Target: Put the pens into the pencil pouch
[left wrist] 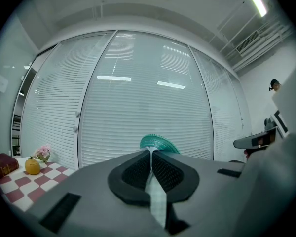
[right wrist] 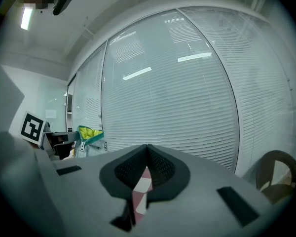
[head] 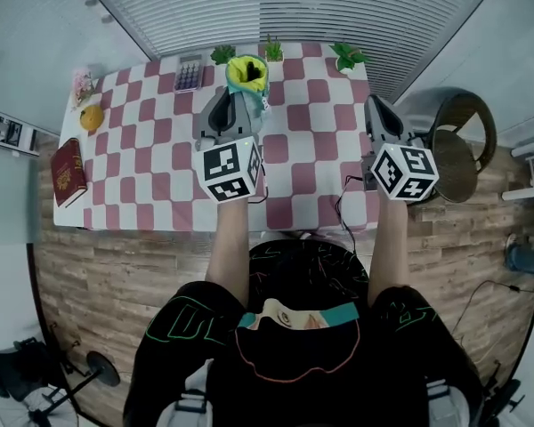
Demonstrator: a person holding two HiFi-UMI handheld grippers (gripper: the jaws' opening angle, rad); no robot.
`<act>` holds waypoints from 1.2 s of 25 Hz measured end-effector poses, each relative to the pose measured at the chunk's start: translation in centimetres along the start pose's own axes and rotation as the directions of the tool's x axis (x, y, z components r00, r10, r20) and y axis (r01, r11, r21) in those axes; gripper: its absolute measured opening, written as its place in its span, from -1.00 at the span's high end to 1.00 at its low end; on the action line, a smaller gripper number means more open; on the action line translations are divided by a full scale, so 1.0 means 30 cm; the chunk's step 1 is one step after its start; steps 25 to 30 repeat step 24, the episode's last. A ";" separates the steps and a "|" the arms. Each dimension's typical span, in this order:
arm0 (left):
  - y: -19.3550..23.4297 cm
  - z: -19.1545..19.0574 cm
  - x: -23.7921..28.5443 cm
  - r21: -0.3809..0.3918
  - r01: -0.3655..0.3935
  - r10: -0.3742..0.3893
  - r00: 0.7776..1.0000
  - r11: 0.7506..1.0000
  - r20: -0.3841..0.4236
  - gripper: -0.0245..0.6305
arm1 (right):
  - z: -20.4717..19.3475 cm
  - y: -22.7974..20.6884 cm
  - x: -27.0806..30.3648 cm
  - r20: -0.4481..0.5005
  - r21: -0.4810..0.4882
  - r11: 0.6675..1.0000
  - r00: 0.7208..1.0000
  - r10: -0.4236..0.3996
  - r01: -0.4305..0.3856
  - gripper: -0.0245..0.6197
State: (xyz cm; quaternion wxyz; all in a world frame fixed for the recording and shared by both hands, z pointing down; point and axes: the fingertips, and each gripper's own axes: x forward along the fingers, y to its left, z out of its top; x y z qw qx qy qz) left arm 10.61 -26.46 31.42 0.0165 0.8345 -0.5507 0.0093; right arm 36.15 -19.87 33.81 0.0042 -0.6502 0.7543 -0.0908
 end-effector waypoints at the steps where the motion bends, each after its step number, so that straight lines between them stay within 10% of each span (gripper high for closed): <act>1: -0.003 0.002 0.000 0.000 -0.001 0.001 1.000 1.000 0.001 0.90 | 0.000 0.003 0.002 0.000 -0.003 1.000 1.000 0.006 -0.006 0.92; 30: -0.050 0.007 0.012 -0.001 -0.026 0.026 1.000 1.000 -0.001 0.90 | 0.029 -0.015 0.003 0.008 -0.034 0.998 0.998 0.058 -0.057 0.92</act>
